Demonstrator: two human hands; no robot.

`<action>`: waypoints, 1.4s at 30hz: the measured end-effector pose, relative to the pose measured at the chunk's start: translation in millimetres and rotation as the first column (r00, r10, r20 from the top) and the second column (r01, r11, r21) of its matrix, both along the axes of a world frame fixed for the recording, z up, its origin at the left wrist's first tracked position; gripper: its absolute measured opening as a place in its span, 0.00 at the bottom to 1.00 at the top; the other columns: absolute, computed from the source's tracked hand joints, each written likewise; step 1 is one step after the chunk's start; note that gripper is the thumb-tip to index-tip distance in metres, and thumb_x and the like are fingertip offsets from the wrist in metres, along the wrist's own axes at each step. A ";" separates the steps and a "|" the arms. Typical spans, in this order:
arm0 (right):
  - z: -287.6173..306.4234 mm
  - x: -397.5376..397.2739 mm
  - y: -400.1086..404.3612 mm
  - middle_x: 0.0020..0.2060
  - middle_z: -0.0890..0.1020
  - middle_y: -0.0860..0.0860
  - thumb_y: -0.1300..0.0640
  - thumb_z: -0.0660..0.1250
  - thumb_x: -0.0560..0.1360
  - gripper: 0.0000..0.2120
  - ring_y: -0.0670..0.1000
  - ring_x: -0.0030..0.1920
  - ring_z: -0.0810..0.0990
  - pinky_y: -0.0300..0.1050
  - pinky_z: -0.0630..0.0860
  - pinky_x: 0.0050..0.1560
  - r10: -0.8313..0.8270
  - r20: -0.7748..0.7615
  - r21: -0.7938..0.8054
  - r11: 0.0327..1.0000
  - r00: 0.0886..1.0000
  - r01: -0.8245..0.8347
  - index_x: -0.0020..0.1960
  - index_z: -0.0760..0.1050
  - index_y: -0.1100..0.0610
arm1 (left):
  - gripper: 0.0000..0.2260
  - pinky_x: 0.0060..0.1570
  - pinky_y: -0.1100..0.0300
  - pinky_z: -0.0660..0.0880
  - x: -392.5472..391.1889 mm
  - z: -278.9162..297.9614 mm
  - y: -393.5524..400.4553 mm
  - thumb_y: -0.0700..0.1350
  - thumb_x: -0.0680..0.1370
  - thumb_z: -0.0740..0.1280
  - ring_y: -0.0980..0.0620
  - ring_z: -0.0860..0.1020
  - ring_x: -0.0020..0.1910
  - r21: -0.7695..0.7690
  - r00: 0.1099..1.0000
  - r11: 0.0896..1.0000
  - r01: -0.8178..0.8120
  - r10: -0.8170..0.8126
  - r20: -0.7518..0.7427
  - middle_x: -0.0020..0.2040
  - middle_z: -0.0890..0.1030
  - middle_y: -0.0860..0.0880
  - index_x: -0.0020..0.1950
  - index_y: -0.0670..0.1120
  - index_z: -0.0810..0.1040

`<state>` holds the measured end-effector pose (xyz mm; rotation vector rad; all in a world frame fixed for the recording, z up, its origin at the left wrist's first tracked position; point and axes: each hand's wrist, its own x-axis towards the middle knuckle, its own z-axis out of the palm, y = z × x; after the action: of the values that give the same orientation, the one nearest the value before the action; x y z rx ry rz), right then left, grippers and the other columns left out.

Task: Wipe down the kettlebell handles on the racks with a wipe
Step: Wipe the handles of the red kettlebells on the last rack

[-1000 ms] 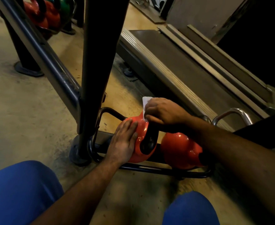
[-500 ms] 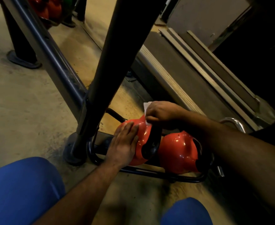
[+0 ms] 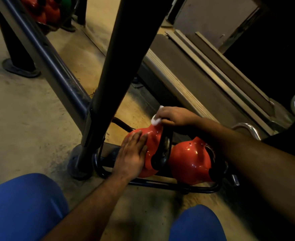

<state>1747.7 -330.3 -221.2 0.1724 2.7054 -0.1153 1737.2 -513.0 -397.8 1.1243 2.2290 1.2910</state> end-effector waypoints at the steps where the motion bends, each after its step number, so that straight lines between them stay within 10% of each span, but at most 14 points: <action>1: 1.2 0.0 -0.9 0.58 0.81 0.56 0.23 0.48 0.71 0.45 0.55 0.61 0.78 0.53 0.74 0.63 -0.051 -0.008 -0.015 0.999 0.999 0.051 0.60 0.80 0.60 | 0.28 0.77 0.56 0.49 0.3 1.4 -0.6 0.62 0.79 0.45 0.52 0.52 0.79 0.000 1.000 1.000 0.001 -0.001 0.011 0.80 0.57 0.52 0.79 0.56 0.59; 13: -17.0 36.9 -19.9 0.48 0.84 0.54 0.46 0.58 0.79 0.21 0.54 0.54 0.79 0.50 0.70 0.60 0.240 -0.283 0.043 0.970 0.929 -0.238 0.48 0.83 0.60 | 0.30 0.77 0.50 0.54 -1.1 -2.5 -0.9 0.65 0.78 0.42 0.53 0.52 0.79 0.020 1.000 1.000 0.020 -0.020 -0.001 0.80 0.57 0.52 0.78 0.57 0.58; 18: -9.0 35.3 -5.7 0.57 0.81 0.54 0.34 0.52 0.81 0.30 0.53 0.59 0.79 0.55 0.75 0.61 -0.014 -0.344 -0.128 0.991 0.939 -0.032 0.56 0.81 0.57 | 0.27 0.77 0.50 0.55 -4.0 -1.7 -1.7 0.61 0.80 0.47 0.53 0.52 0.79 -0.008 0.999 0.999 0.034 -0.034 0.021 0.80 0.57 0.53 0.79 0.56 0.59; 24: -22.2 64.4 -24.3 0.57 0.83 0.56 0.48 0.57 0.81 0.21 0.54 0.64 0.76 0.45 0.65 0.69 0.139 -0.484 -0.063 0.979 0.864 -0.193 0.58 0.82 0.61 | 0.23 0.77 0.53 0.54 -3.9 3.0 -2.5 0.58 0.84 0.51 0.54 0.51 0.79 -0.028 0.999 0.998 0.047 -0.047 0.001 0.80 0.56 0.53 0.79 0.57 0.57; 30: -53.1 91.9 -48.7 0.56 0.84 0.57 0.53 0.61 0.75 0.16 0.60 0.64 0.78 0.59 0.70 0.69 0.233 -0.597 -0.042 0.947 0.768 -0.320 0.54 0.83 0.60 | 0.25 0.77 0.50 0.56 -7.8 6.5 -3.9 0.57 0.82 0.51 0.54 0.53 0.79 -0.031 0.995 0.995 0.096 -0.096 0.005 0.80 0.57 0.51 0.79 0.54 0.59; 36: -59.4 102.4 -48.3 0.67 0.76 0.60 0.57 0.60 0.75 0.19 0.60 0.75 0.68 0.60 0.65 0.74 -0.080 -0.710 -0.226 0.967 0.699 -0.118 0.62 0.79 0.63 | 0.27 0.74 0.45 0.61 -11.6 3.5 -2.4 0.65 0.80 0.51 0.53 0.58 0.78 -0.027 0.995 0.996 0.082 -0.080 0.066 0.79 0.61 0.53 0.77 0.56 0.63; 42: -68.7 130.8 -52.8 0.72 0.71 0.62 0.60 0.63 0.74 0.25 0.60 0.77 0.64 0.59 0.62 0.76 0.025 -0.718 -0.186 0.957 0.696 -0.225 0.70 0.72 0.65 | 0.22 0.73 0.45 0.63 -7.9 22.6 1.0 0.54 0.82 0.56 0.46 0.63 0.76 -0.125 0.990 0.986 0.107 -0.093 0.108 0.76 0.67 0.47 0.76 0.49 0.66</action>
<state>1878.5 -383.0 -289.9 -0.1901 3.4217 -0.6160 1729.4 -512.0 -375.3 1.0823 2.1205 1.1195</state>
